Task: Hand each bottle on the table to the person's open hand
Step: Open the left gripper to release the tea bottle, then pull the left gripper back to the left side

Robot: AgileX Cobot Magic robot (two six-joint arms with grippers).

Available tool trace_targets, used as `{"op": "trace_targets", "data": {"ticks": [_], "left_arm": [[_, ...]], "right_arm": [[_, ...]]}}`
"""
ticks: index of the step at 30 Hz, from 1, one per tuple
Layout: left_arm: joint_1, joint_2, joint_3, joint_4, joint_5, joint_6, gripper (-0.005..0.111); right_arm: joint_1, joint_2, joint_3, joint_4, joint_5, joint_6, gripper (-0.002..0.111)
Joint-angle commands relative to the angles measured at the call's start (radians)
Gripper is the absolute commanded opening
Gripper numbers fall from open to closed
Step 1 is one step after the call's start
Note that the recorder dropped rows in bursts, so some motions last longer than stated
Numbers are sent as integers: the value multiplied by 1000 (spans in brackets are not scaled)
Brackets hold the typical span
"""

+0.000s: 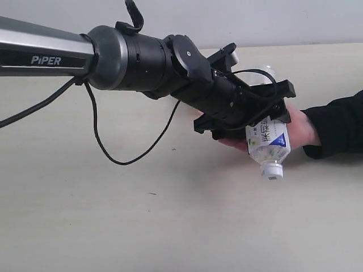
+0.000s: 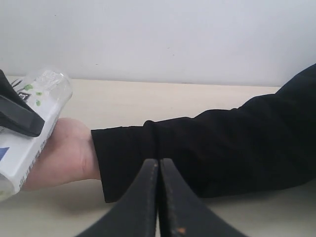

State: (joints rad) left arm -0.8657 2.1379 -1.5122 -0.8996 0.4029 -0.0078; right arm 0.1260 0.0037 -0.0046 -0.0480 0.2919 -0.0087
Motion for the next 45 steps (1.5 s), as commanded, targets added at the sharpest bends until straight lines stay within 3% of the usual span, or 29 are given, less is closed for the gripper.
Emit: {"op": "trace_targets", "data": {"ticks": [1,11,28,29,31,32,33,35,40,43,45], "left_arm": [[-4,-3,0,1,4,16,93],[5,-63,0,8,56,115,95],[198,-248,0,351,379,304,93],[209,-254,0,354,389,326,89],[242,-276,0,347,415,403,70],[265,-288,11,326,418,440,46],[275,-294,25,300,410,469,34],[298,-315,70,213,397,574,-1],[359,-369,189,-136,358,998,1],[390,-375,207,-344,368,1111,1],[391,-375,213,-396,367,1176,1]], "right_arm": [[3,-4,5,-2,-9,2,0],[3,-4,5,-2,-9,2,0],[3,-4,5,-2,-9,2,0],[3,-4,5,-2,-9,2,0],[3,-4,5,-2,-9,2,0],[3,-4,5,-2,-9,2,0],[3,-4,5,-2,-9,2,0],[3,-4,5,-2,-9,2,0],[3,-4,5,-2,-9,2,0],[3,-4,5,-2,-9,2,0],[3,-4,5,-2,-9,2,0]]}}
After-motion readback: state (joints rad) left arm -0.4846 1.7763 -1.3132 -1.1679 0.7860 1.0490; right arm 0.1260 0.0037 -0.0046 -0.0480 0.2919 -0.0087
